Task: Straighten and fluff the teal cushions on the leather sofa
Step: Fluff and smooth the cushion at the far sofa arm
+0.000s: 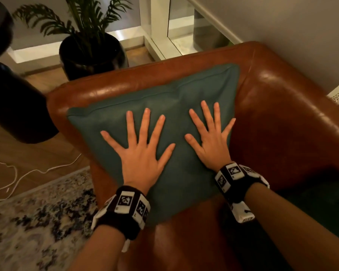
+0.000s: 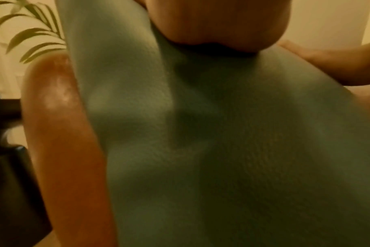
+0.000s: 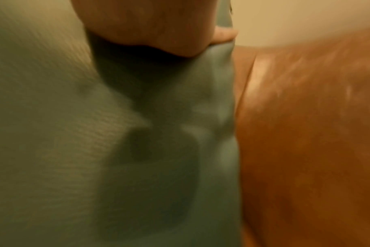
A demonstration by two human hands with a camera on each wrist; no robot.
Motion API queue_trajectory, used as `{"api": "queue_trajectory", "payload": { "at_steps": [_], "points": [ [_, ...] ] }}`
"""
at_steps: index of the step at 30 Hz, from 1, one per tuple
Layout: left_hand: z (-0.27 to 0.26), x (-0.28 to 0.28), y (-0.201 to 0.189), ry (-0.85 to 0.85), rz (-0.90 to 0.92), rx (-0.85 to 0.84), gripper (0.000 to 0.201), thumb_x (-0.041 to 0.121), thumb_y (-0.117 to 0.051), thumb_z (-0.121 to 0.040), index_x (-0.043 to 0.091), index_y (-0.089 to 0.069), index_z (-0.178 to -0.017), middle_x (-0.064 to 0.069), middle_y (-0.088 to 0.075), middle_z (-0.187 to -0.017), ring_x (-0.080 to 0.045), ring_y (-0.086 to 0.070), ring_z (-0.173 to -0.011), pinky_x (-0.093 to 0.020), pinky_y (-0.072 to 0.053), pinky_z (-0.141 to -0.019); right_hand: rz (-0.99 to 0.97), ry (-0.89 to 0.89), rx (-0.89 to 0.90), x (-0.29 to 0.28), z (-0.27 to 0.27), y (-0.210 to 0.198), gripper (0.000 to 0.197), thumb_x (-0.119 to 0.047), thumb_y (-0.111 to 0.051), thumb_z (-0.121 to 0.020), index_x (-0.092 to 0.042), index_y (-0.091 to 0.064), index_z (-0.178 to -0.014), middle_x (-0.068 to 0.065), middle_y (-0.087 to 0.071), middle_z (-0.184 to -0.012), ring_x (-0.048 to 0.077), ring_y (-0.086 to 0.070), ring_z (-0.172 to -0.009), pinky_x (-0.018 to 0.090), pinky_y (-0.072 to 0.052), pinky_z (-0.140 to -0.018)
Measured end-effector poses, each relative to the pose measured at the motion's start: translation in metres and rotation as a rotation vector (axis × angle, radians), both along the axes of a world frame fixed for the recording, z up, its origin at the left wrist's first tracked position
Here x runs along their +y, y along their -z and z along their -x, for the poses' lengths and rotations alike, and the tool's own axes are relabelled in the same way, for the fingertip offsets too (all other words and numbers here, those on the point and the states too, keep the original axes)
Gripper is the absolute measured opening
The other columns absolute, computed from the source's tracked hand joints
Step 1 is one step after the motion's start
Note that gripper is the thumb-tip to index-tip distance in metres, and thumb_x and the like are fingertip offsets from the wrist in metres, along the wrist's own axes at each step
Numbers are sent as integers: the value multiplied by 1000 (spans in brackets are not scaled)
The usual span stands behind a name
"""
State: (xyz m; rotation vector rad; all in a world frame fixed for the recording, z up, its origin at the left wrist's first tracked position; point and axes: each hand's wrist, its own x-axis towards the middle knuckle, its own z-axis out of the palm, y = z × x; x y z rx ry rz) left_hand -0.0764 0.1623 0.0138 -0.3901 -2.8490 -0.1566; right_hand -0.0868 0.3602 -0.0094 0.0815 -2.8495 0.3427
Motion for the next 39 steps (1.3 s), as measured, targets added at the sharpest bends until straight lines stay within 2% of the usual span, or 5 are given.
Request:
{"api": "queue_trajectory", "payload": {
  "at_steps": [9,17,22,35,39],
  "points": [
    [23,-41,-41,-149,-237,66,44,34,-26,-101,24,-42,-140,-2,-43,-147,-27,-25,-143,-74,3,-102,199,11,177,19,13,-54,47,-40,-23,-100,-34,-28,-146,-5,-23,-157,17,-7,-146,64,-2,-111],
    [32,-79,-48,-115,-427,109,20,35,-53,-94,27,-69,-104,4,-71,-102,-18,-58,-103,-50,-25,-100,-230,-276,95,34,57,-93,45,-45,-28,-98,-31,-54,-132,-3,-59,-117,21,-49,-119,45,-3,-111],
    [29,-71,-47,-123,-540,197,15,26,-55,-92,23,-70,-92,4,-70,-91,-19,-57,-94,-52,-27,-97,-108,-337,5,29,66,-108,37,-44,-48,-88,-14,-67,-98,5,-60,-114,26,-50,-116,35,-16,-101],
    [26,-57,-61,-118,-483,251,18,27,-50,-95,30,-65,-103,9,-68,-101,-16,-53,-100,-51,-22,-100,253,-224,83,37,43,-113,6,-14,-66,-86,-15,-61,-86,-3,-56,-91,17,-52,-91,33,-36,-86],
    [20,-63,-56,-59,-431,152,33,40,-54,-93,29,-57,-124,6,-62,-121,-18,-48,-116,-55,-19,-103,329,-168,108,40,45,-120,11,-19,-70,-83,-10,-69,-88,6,-63,-92,21,-58,-92,15,-36,-82]
  ]
}}
